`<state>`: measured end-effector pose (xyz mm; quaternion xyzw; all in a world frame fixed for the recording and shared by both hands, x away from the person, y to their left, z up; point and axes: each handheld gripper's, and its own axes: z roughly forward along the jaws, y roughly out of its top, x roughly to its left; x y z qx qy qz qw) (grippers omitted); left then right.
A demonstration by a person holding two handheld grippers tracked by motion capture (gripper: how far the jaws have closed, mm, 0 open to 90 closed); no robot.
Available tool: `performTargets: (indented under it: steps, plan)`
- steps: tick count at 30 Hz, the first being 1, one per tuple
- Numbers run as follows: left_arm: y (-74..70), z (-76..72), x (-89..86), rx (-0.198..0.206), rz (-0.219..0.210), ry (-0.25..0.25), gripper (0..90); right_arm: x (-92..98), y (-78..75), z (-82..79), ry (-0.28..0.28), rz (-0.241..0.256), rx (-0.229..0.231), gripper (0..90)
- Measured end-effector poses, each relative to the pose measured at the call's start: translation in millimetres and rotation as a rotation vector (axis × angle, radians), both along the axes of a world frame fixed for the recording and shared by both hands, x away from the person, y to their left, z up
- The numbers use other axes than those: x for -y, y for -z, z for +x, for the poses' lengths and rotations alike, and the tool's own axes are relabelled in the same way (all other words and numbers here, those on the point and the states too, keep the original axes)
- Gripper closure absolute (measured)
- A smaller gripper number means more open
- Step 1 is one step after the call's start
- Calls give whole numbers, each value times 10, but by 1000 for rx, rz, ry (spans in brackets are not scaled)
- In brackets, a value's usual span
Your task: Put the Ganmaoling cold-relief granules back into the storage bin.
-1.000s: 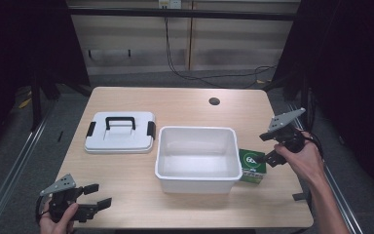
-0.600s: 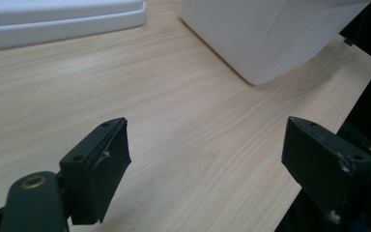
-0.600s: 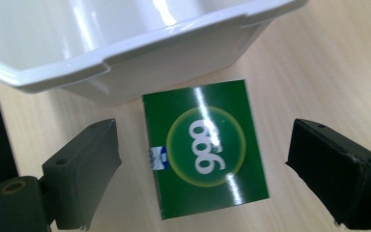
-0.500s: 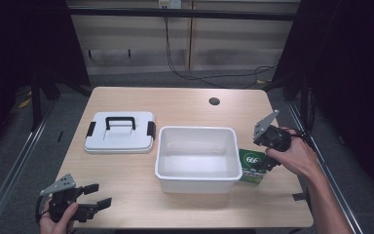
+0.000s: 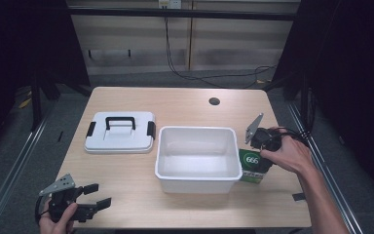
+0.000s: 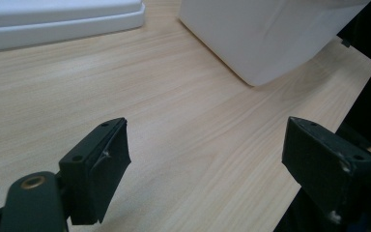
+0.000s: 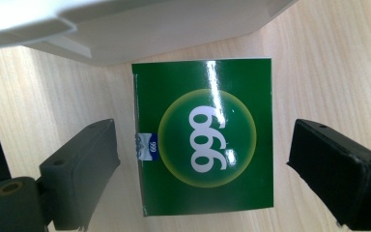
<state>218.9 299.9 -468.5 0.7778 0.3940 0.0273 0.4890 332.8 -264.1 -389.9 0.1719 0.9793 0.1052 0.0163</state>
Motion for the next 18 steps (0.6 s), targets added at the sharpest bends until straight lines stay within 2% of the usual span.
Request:
performTargets:
  steps: [1, 4, 6, 13, 18]
  plan:
    - [0, 0, 1, 0, -1, 0, 170, 0, 19, 14, -18, 0, 4, 94]
    - [1, 0, 1, -1, -2, 1, 170, -13, 40, 23, -25, -10, -7, 94]
    - [0, 0, -1, 0, 0, 1, 170, -41, 73, 38, -56, -16, 0, 94]
    - [0, 0, -1, 1, -1, 3, 170, -82, 151, 60, -62, -67, 4, 95]
    - [0, 0, -1, 1, -1, 3, 169, -105, 203, 60, -73, -84, -12, 95]
